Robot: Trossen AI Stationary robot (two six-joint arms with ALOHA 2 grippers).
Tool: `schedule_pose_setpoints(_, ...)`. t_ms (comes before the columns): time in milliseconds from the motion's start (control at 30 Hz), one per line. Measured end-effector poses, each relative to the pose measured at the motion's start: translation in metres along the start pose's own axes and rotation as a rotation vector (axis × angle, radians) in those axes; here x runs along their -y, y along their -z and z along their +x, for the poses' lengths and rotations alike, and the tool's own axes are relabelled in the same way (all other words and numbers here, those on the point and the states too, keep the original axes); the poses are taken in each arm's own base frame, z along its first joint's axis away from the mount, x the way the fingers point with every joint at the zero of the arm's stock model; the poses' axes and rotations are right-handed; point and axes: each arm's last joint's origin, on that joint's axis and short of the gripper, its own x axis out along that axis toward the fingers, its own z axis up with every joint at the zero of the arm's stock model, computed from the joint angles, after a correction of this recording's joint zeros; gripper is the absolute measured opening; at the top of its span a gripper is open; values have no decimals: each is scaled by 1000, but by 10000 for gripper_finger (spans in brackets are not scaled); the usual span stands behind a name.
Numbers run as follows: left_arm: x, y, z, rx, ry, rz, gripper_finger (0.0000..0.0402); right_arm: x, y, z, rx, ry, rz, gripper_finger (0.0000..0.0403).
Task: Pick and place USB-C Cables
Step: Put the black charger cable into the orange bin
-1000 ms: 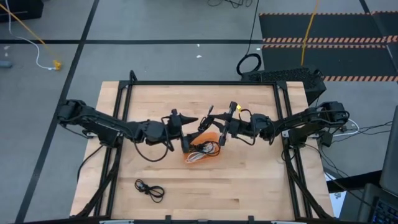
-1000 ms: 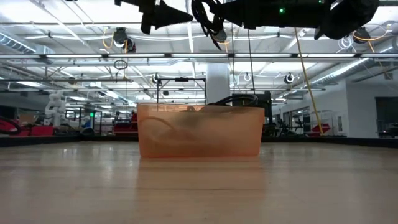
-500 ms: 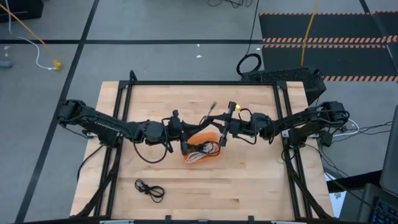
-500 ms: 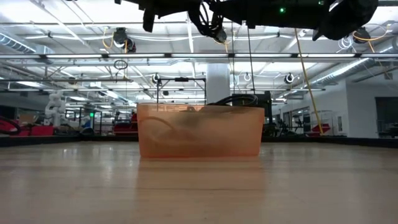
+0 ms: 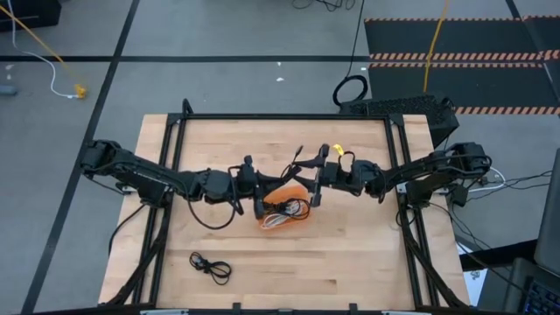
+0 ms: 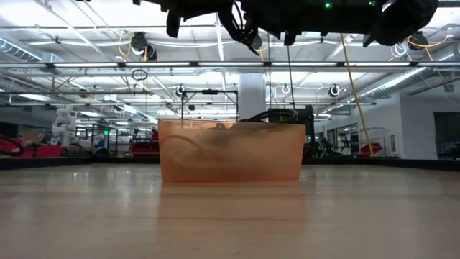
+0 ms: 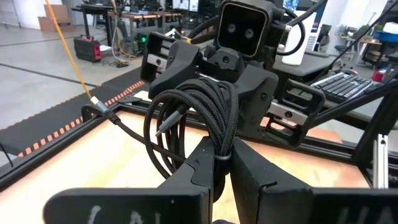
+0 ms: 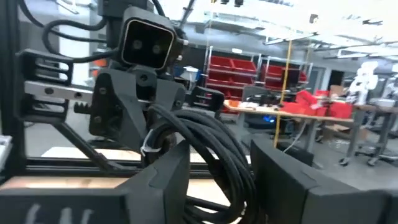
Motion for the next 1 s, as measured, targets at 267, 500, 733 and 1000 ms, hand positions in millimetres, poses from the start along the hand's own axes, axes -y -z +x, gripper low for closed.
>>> schedule_pose_setpoints(267, 0, 0, 0, 2, 4, -1, 29, -5, -3, -1, 18, 18, 76, 164)
schedule_pose_setpoints(500, 1, 0, -1, -2, 3, -2, 29, -4, 0, -1, -9, 48, 279, 167)
schedule_pose_setpoints(733, 2, 1, -1, -8, 9, 0, 29, -5, -3, -5, -45, 0, 289, 206)
schedule_pose_setpoints(1000, 2, 1, -1, -6, 14, -5, 29, 3, -23, -23, -143, 3, 228, 258)
